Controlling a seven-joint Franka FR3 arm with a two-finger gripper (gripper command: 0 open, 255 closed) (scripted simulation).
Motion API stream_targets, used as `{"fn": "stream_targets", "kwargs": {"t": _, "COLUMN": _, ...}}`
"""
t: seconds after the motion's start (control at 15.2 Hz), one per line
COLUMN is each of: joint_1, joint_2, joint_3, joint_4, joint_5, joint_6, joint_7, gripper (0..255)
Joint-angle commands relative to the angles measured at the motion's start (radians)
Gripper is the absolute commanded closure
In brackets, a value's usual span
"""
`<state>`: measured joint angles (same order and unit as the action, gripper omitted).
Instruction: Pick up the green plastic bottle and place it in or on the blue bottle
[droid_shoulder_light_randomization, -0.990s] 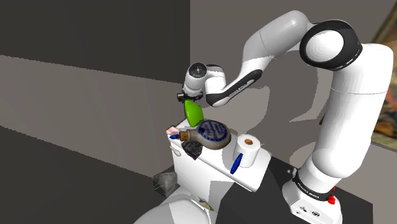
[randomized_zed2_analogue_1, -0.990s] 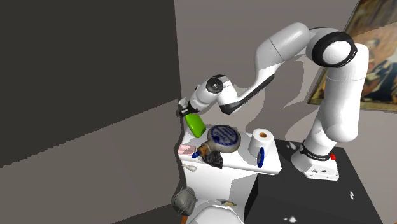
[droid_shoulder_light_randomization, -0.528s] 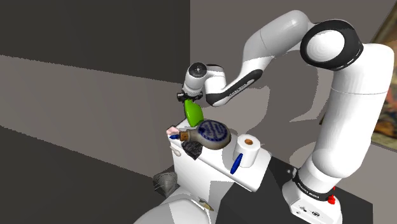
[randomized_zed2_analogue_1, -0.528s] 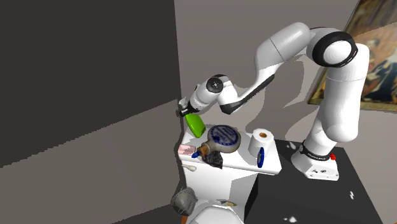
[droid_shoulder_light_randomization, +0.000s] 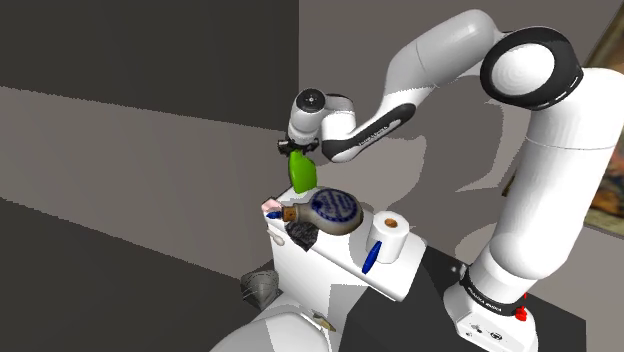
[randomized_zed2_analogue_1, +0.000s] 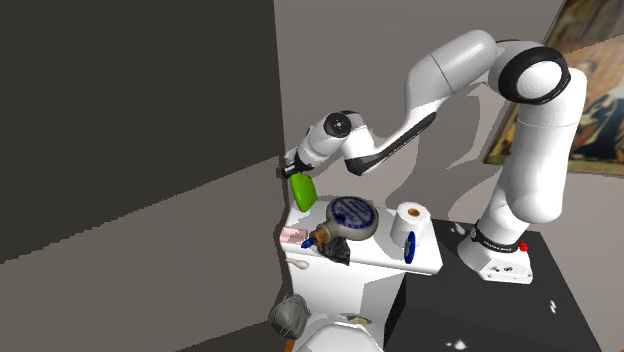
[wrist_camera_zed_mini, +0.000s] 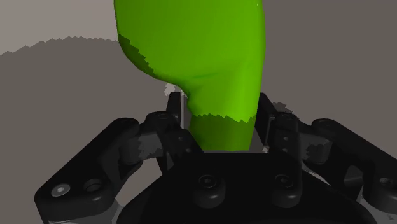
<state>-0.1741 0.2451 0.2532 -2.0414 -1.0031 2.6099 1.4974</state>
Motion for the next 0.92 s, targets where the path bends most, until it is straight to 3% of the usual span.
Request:
{"fn": "stream_targets", "kwargs": {"t": 0.0, "joint_1": -0.006, "joint_2": -0.019, "joint_3": 0.008, "joint_4": 0.0, "joint_5": 0.03, "joint_6": -0.01, "joint_7": -0.03, "gripper": 255}}
{"fn": "stream_targets", "kwargs": {"t": 0.86, "joint_1": -0.027, "joint_2": -0.114, "joint_3": 0.046, "joint_4": 0.037, "joint_5": 0.204, "joint_6": -0.097, "joint_7": -0.205, "gripper": 255}}
